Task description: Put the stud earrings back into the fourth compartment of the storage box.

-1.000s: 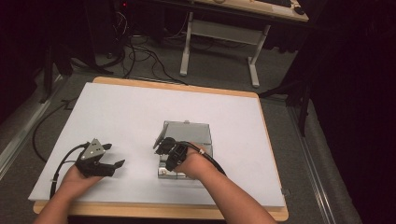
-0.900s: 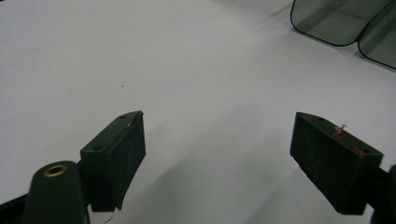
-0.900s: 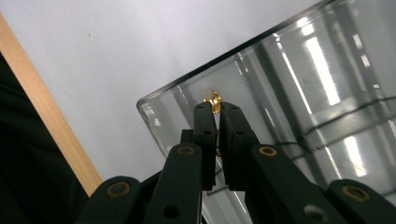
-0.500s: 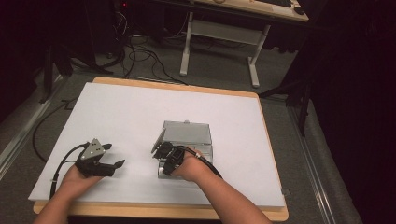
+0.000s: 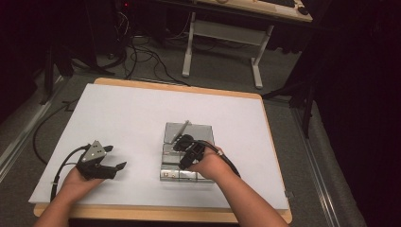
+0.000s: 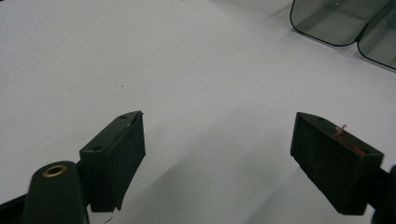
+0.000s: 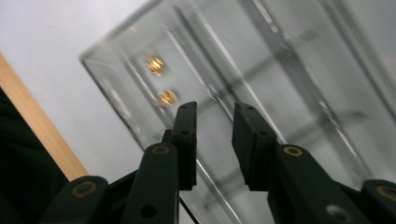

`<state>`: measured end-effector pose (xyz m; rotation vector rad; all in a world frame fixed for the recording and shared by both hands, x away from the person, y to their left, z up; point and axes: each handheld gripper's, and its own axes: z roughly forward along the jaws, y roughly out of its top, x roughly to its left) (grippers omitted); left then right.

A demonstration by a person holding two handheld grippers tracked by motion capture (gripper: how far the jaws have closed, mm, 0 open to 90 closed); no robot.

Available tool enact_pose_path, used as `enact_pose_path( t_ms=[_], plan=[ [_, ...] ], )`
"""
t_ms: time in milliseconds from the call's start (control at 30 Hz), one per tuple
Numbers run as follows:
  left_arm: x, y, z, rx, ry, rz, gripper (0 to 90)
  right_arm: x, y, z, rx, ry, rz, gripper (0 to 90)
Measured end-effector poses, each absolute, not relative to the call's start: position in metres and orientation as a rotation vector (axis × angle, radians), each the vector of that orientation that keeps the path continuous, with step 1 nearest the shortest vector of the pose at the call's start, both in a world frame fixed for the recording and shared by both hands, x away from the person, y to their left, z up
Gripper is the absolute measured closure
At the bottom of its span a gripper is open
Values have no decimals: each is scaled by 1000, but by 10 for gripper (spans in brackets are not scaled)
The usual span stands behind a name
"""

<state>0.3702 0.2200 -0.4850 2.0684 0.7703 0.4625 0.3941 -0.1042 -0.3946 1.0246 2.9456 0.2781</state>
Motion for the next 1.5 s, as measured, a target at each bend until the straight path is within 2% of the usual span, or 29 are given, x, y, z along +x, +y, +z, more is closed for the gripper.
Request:
enact_pose_path(
  t_ms=[267, 567, 933, 1167, 1267, 1300, 1333, 1367, 1433, 1500],
  plan=[
    [370, 220, -485, 2070, 770, 466, 185, 392, -157, -384, 1142, 2859, 288, 637],
    [371, 220, -485, 2071, 772, 464, 184, 383, -209, -387, 1263, 2761, 317, 547],
    [369, 220, -485, 2065, 763, 473, 182, 371, -272, -422, 1424, 2544, 483, 495],
    [369, 221, -485, 2060, 770, 476, 182, 350, -286, -440, 1406, 2327, 702, 444],
    [369, 221, -485, 2055, 774, 475, 182, 331, -294, -454, 1405, 2189, 851, 446],
    [370, 220, -485, 2059, 773, 471, 182, 323, -299, -463, 1401, 2166, 921, 489],
    [371, 221, -485, 2063, 777, 464, 182, 320, -302, -468, 1420, 2209, 905, 457],
    [371, 221, -485, 2061, 783, 455, 180, 320, -305, -464, 1425, 2230, 859, 389],
    [372, 221, -485, 2057, 787, 452, 180, 315, -315, -460, 1366, 2147, 866, 410],
    [371, 220, -485, 2066, 786, 464, 180, 316, -326, -463, 1418, 2083, 903, 383]
  ],
)
